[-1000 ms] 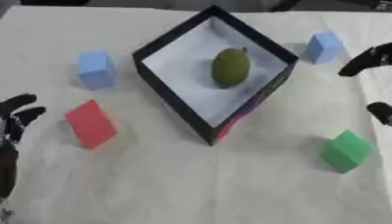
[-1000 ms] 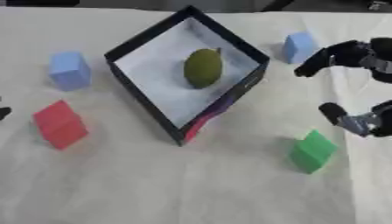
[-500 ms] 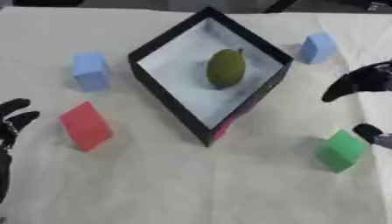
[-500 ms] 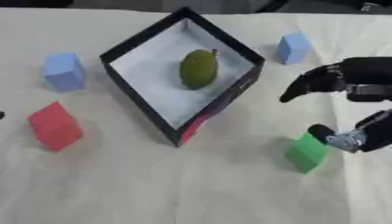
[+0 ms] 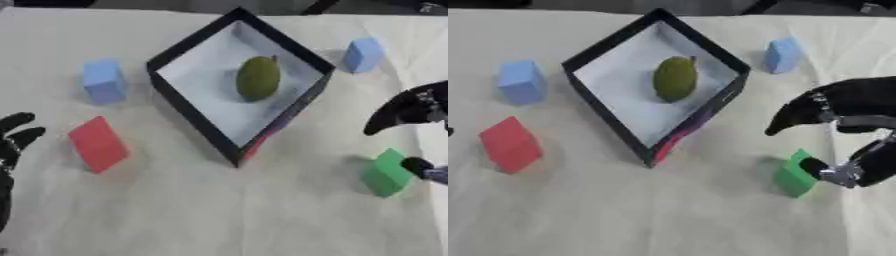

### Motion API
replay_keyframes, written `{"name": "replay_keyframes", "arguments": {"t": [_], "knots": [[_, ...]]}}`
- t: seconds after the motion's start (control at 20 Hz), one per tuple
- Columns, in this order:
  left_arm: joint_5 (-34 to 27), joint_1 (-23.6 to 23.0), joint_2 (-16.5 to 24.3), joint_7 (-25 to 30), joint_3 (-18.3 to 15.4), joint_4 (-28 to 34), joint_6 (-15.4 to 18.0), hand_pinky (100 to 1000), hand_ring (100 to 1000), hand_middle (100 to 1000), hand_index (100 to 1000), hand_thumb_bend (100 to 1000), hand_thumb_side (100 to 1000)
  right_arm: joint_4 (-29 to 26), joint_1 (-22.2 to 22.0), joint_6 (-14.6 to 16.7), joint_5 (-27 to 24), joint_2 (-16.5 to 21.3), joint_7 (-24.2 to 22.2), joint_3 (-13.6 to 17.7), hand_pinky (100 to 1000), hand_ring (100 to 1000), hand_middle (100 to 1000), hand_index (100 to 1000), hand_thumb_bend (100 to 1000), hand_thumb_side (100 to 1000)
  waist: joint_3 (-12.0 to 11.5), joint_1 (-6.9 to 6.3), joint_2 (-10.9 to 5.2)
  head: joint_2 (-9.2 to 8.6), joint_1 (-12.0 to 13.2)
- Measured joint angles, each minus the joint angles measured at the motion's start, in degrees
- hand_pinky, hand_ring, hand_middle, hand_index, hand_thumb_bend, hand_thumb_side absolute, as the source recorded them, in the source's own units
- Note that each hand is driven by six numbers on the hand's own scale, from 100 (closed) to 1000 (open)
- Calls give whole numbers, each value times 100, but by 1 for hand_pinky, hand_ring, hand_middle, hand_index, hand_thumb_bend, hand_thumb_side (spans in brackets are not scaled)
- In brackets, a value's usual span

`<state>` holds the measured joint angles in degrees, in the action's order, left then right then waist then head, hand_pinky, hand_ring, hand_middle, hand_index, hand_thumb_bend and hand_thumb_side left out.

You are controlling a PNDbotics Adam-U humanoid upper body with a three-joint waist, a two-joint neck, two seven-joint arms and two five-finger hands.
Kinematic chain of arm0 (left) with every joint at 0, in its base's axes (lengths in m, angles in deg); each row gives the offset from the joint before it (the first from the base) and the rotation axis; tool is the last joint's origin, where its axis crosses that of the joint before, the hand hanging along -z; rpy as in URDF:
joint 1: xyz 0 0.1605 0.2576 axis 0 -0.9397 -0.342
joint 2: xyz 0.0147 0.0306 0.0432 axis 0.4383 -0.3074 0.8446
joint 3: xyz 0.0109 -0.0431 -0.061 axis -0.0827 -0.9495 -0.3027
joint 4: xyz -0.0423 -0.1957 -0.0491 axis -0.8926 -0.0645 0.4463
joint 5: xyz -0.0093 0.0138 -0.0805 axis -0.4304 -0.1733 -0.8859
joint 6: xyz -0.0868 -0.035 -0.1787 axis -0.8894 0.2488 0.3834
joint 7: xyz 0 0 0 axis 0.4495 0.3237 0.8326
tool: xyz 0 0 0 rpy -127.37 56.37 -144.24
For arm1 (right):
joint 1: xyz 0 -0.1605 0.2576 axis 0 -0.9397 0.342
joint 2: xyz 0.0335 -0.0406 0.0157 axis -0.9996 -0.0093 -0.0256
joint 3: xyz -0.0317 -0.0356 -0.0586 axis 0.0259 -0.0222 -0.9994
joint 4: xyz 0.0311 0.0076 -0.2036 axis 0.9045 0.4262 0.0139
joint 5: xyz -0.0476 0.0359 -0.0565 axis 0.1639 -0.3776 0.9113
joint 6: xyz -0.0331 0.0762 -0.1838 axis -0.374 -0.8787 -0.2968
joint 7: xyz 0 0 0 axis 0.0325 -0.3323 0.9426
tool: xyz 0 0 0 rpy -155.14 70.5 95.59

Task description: Pick up objects on the table and place them in the box.

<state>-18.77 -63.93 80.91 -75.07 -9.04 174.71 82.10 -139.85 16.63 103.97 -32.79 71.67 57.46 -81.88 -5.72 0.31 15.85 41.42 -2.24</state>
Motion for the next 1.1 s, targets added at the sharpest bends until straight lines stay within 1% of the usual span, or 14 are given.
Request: {"name": "replay_keyframes", "arguments": {"t": [0.05,0.15,0.25,0.5,0.55,0.75,0.8,0.85,0.9,0.95,1.0,1.1], "knots": [[0,0,0,1,0,0,1,921,754,772,801,100,864,0,-22,28,-5,18,15,15,883,832,823,900,117,563,5,0,0,1,2],[0,0,0,5,1,0,5,921,754,772,802,100,864,-2,-67,84,-4,43,52,70,887,840,826,903,144,626,15,0,0,1,6],[0,0,0,7,1,0,8,921,754,772,801,100,864,-10,-118,163,56,83,62,113,892,848,831,909,188,644,22,0,0,2,8],[14,3,0,10,1,0,10,921,755,773,802,100,866,-15,-308,423,420,133,22,169,911,865,841,926,349,703,25,0,0,2,26],[17,3,0,10,1,0,10,921,755,773,802,100,865,-16,-359,464,497,138,21,176,911,865,840,927,358,706,28,0,0,2,30],[24,9,0,10,1,0,10,922,756,773,802,100,867,-16,-626,544,801,177,71,254,918,872,845,928,443,734,53,0,0,2,54],[25,12,0,10,1,0,10,922,756,773,802,100,867,-16,-678,557,868,178,86,272,918,873,845,928,447,735,59,0,1,2,55],[26,17,0,10,1,0,10,922,756,773,802,100,866,-16,-717,568,934,178,98,283,921,876,846,927,454,707,61,0,1,2,55],[26,27,0,10,1,0,10,922,756,773,802,100,865,-16,-741,582,1004,179,109,284,922,878,847,928,453,674,61,0,4,2,55],[26,39,0,11,1,0,10,922,757,773,802,100,865,-16,-764,594,1073,179,109,284,924,878,845,929,453,617,61,0,8,2,55],[26,45,0,12,2,0,11,922,757,773,802,100,865,-16,-767,603,1144,179,108,283,924,878,844,928,453,587,60,0,15,2,52],[26,45,0,13,2,0,12,922,757,773,802,100,865,-16,-769,613,1273,179,107,278,924,878,844,928,453,587,50,0,20,2,47]]}}
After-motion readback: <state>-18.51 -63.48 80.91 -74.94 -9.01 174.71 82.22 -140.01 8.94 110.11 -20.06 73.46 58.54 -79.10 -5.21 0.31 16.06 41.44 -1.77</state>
